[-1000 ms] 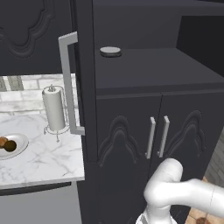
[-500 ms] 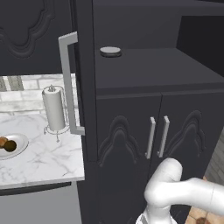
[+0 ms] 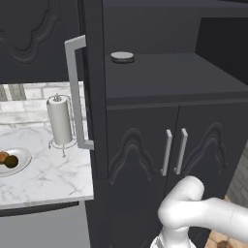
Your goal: Pick the avocado and bread from the counter and place them on the plate. Then pick the jam from the cabinet and place it next to the plate. Lastly close the cabinet door.
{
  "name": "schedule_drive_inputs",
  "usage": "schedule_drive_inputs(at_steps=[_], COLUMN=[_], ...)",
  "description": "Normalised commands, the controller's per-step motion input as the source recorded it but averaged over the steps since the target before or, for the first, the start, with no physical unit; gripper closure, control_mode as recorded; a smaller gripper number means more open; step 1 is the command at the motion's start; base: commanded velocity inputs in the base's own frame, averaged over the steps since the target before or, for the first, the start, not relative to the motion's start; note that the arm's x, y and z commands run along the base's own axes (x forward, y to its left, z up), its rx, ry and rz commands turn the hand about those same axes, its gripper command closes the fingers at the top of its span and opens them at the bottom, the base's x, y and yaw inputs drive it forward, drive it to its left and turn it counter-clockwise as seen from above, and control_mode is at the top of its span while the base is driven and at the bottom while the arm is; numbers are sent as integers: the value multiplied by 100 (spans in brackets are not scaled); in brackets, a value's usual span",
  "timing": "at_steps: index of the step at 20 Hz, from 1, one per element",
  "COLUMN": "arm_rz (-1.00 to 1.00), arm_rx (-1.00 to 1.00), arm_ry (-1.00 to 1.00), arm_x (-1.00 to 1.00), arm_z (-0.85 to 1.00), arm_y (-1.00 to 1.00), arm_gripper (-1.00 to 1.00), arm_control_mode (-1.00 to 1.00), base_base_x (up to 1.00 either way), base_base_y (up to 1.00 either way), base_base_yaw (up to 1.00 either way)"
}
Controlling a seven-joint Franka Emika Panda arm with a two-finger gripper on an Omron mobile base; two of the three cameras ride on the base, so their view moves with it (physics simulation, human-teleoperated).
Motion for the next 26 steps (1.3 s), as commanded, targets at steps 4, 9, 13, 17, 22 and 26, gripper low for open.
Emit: schedule_drive_inputs(at_steps=[4,9,13,17,22,26], arm_rz=[0,0,0,-11,-30,-49], arm_rx=[0,0,0,-3,-6,-12], arm_ry=[5,5,2,0,4,2], arm_x=[0,0,0,3,8,12], arm_z=[29,26,19,3,3,4], arm_y=[66,62,67,79,100,100], arm_gripper=[-100,-100,-100,-100,-100,-100], arm_control_mode=[-100,-100,-100,-100,-100,-100], base_base_x=[0,0,0,0,0,0], base_base_y=[0,0,0,0,0,0], base_base_yaw=[0,0,0,0,0,0])
